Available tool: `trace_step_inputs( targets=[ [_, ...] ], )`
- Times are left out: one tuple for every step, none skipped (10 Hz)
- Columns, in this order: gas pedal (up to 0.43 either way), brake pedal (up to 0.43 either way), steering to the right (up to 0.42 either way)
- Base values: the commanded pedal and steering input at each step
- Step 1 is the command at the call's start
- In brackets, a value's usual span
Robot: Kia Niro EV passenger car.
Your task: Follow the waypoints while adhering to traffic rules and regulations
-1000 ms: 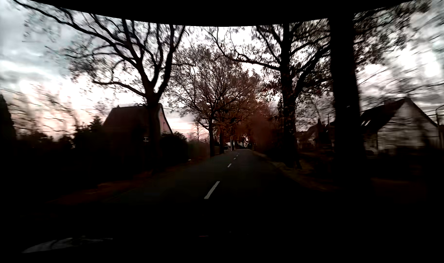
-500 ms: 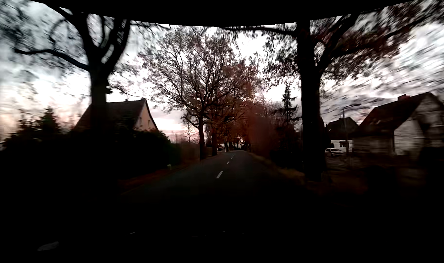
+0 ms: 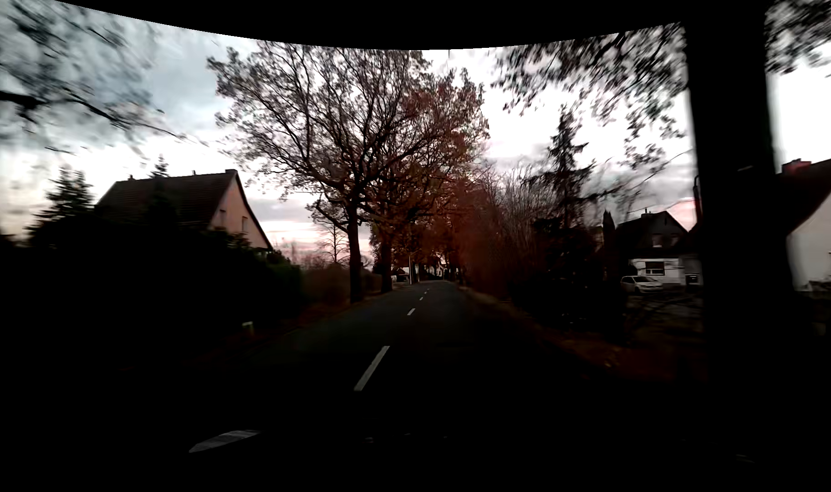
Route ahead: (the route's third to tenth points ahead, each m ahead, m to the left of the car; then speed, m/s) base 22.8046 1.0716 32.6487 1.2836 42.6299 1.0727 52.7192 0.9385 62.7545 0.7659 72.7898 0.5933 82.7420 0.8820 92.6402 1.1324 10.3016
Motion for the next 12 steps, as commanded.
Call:
trace_step_inputs(
  targets=[
    [0.130,0.000,0.006],
    [0.130,0.000,0.004],
    [0.130,0.000,0.004],
    [0.130,0.000,0.002],
    [0.130,0.000,0.000],
    [0.130,0.000,-0.001],
    [0.118,0.000,-0.003],
    [0.118,0.000,-0.004],
    [0.098,0.000,-0.005],
    [0.098,0.000,-0.004],
    [0.098,0.000,-0.005],
    [0.098,0.000,-0.004]
  ],
)
